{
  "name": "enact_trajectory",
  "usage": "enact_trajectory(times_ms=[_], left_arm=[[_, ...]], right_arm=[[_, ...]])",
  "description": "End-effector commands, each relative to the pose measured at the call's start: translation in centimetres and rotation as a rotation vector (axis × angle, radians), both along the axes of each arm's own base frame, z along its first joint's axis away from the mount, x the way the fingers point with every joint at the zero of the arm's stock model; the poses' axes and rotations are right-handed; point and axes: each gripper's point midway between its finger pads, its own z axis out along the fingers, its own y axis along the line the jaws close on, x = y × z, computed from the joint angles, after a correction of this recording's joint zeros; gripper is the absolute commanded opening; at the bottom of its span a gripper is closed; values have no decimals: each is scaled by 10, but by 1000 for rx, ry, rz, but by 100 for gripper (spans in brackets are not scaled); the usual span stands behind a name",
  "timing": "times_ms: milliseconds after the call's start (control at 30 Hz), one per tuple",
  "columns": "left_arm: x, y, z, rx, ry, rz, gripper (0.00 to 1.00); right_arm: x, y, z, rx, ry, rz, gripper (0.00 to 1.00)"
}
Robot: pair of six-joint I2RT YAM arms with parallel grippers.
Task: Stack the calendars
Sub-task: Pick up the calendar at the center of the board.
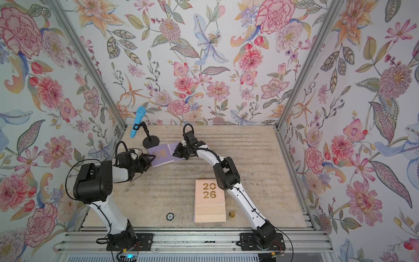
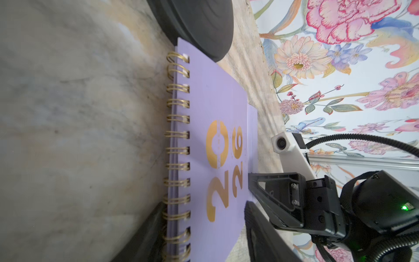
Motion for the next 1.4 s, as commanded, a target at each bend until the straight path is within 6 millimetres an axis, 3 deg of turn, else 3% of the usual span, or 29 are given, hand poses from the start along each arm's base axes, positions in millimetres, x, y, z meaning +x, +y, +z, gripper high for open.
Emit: enact_trajectory(times_ms=[0, 333, 533, 567, 600, 800, 1067, 1167, 1367], left_arm=[[3, -23, 22, -83, -73, -54, 44], [16, -50, 60, -213, -222, -51, 21], [9, -52, 75, -181, -234, -42, 8], [8, -54, 80, -160, -235, -50, 7], [7, -56, 84, -139, -235, -59, 6], [-3, -67, 108, 107, -173, -151, 3], [-30, -88, 156, 476, -213, -339, 0], [-41, -106, 175, 569, -283, -439, 0], [-70, -149, 203, 648, -446, -699, 0]], right_arm=[[-23, -4, -39, -70, 122, 11, 4], [-25, -8, -31, -47, 126, 43, 5], [-9, -17, 44, -1, -37, 55, 18], [5, -34, 59, 2, -70, 30, 21], [7, -40, 73, 5, -97, 27, 23], [3, -87, 148, 4, -269, 43, 42], [-33, -167, 234, -72, -672, 145, 59], [-56, -182, 260, -94, -847, 228, 66], [-100, -193, 298, -101, -1187, 419, 76]])
